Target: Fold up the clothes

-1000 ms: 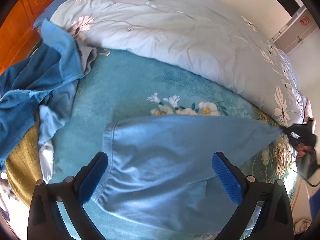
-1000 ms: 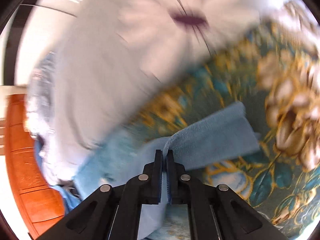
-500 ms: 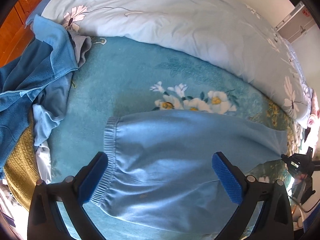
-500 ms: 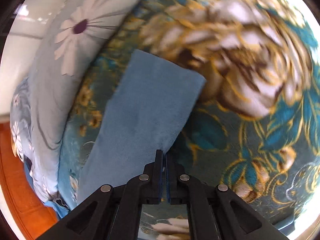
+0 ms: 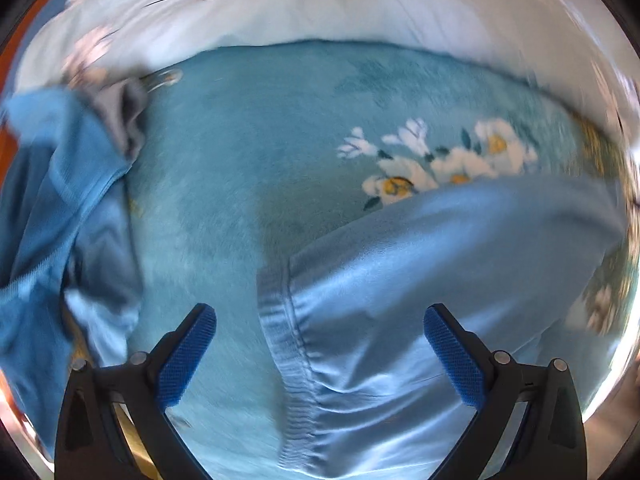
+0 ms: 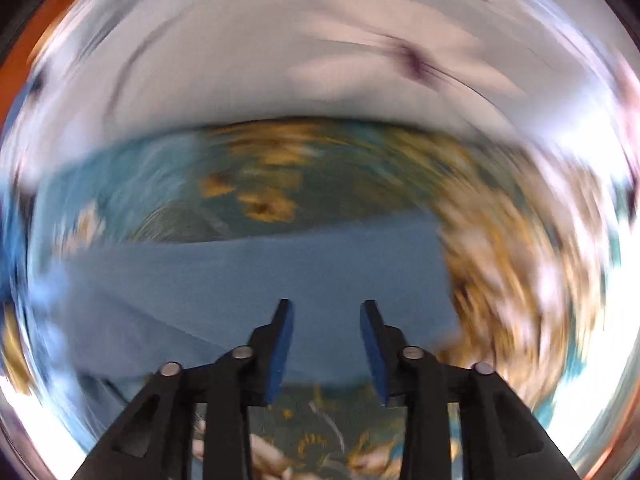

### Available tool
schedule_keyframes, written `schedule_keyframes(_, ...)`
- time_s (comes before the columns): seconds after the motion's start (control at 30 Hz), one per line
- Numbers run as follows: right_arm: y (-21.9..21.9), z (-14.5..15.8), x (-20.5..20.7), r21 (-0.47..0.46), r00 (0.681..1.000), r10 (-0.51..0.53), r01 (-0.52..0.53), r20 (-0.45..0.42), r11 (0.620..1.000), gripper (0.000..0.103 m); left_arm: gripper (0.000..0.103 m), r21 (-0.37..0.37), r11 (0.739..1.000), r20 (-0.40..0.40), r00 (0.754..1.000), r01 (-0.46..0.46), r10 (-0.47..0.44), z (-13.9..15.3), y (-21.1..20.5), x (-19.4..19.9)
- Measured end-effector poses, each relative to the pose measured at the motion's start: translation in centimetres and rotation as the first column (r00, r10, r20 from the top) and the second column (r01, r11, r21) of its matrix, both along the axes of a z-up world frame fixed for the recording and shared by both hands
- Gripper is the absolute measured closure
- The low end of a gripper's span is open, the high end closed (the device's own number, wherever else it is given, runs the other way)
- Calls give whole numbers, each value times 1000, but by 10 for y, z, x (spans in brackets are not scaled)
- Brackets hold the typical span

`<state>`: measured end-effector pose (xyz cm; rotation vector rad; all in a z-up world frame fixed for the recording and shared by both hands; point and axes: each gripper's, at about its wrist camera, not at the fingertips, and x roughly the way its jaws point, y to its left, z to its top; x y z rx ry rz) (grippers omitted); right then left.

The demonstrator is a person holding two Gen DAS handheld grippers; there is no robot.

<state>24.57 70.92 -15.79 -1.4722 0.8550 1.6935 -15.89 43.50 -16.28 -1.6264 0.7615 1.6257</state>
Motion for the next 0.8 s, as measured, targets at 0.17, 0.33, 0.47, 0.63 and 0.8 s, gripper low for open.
schedule_keyframes(0.17,-9,-30,-77,-50,917,395,-392,52,918,54,0,-36,988,65,987,152,-150,-21,18,-7)
schedule_keyframes(0.33,-15,-46,-113,-88,829,557,-552,46,829,54,0,-28,971,91,968,237,-234,-35,32,-8)
schedule_keyframes(0.47,-22,-59,-126,-146,751,658,-645,64,750,54,0,-60,937,103,936,344,-337,-51,38,2)
schedule_keyframes(0.63,-26,-61,-125,-191,724,688,-669,48,718,55,1,-66,926,151,921,371,-358,-67,38,5)
schedule_keyframes(0.8,-35,-63,-115,-210,721,690,-667,58,714,77,16,-46,937,171,927,346,-334,-71,36,4)
